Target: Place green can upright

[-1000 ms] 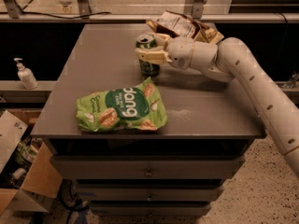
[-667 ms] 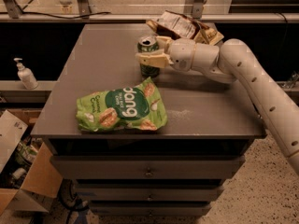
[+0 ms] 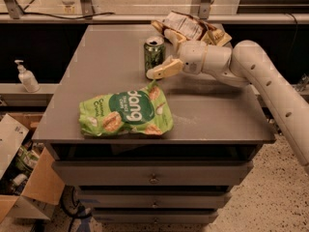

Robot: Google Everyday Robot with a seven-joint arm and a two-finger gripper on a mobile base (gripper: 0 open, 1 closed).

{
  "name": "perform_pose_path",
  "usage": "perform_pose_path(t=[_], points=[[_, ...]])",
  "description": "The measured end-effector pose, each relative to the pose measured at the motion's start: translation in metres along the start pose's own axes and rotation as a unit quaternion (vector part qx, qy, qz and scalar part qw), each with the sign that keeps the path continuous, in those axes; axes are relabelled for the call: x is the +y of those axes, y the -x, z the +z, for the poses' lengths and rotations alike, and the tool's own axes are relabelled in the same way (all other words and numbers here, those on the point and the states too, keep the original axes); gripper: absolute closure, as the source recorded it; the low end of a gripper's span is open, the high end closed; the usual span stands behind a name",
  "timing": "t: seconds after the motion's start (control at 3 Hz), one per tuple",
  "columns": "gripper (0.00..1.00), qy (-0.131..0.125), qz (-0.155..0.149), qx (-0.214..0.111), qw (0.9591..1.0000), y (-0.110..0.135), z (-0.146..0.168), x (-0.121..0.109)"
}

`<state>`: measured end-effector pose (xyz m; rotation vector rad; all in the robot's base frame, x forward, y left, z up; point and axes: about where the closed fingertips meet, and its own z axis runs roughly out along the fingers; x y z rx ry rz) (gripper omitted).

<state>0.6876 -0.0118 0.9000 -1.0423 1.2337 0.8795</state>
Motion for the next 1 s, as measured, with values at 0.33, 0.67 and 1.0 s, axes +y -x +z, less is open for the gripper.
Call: perform_pose_path(t=[0.33, 0.67, 1.0], points=[[0.00, -0.017, -0.004, 0.020, 0.9997, 0.002, -0.025, -0.008], [0.00, -0.051, -0.011, 0.044, 0.9977, 0.006, -0.065, -0.019], [0.00, -0.052, -0.012, 0.045, 0.9975, 0.007, -0.067, -0.019]])
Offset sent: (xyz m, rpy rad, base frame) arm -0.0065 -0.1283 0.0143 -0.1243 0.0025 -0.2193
